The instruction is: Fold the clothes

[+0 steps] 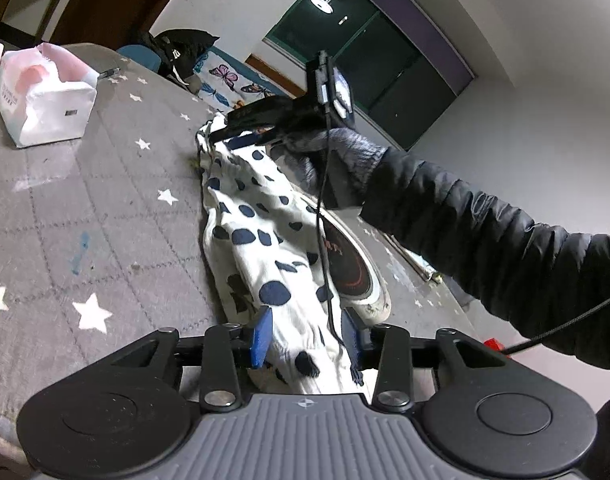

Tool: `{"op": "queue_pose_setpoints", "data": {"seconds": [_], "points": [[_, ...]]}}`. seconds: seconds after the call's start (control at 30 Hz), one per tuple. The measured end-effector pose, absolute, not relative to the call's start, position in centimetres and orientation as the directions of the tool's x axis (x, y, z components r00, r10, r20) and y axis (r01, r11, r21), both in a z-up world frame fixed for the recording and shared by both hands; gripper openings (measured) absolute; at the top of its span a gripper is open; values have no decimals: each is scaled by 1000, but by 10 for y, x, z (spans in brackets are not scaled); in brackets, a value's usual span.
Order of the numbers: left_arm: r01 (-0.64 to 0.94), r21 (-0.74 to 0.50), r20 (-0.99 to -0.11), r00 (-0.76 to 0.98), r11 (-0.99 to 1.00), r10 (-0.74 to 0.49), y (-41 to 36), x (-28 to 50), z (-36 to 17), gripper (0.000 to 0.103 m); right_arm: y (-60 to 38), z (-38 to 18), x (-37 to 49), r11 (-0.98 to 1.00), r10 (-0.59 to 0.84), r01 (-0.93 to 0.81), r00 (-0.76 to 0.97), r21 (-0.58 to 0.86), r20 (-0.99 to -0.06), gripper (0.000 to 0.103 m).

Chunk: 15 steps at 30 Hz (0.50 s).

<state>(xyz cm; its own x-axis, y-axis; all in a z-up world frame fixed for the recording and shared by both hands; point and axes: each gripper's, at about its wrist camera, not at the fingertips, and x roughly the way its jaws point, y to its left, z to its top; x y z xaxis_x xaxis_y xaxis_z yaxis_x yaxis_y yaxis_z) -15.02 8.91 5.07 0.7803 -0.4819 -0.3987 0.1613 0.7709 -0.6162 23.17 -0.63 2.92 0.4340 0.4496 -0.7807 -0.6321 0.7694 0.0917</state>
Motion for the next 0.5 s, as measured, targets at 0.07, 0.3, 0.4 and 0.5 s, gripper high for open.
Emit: {"op": "queue_pose_setpoints", "data": {"seconds": [0.07,0.3,0.4,0.5], "points": [[166,-618,-390,784,768,-483,88,-146,51,39,-5,27,230,771,447,-630,438,88,-780,32],[172,-600,-401,781,781,-479,82,-135,46,6,-4,26,230,786,439,-612,458,83,-773,3],[174,-600,-394,785,781,-478,80,-139,46,2,-7,36,231,780,489,-610,456,139,-743,2],[176,-603,-388,788,778,-479,80,-142,46,1,-5,40,233,778,510,-607,459,163,-727,2]]}}
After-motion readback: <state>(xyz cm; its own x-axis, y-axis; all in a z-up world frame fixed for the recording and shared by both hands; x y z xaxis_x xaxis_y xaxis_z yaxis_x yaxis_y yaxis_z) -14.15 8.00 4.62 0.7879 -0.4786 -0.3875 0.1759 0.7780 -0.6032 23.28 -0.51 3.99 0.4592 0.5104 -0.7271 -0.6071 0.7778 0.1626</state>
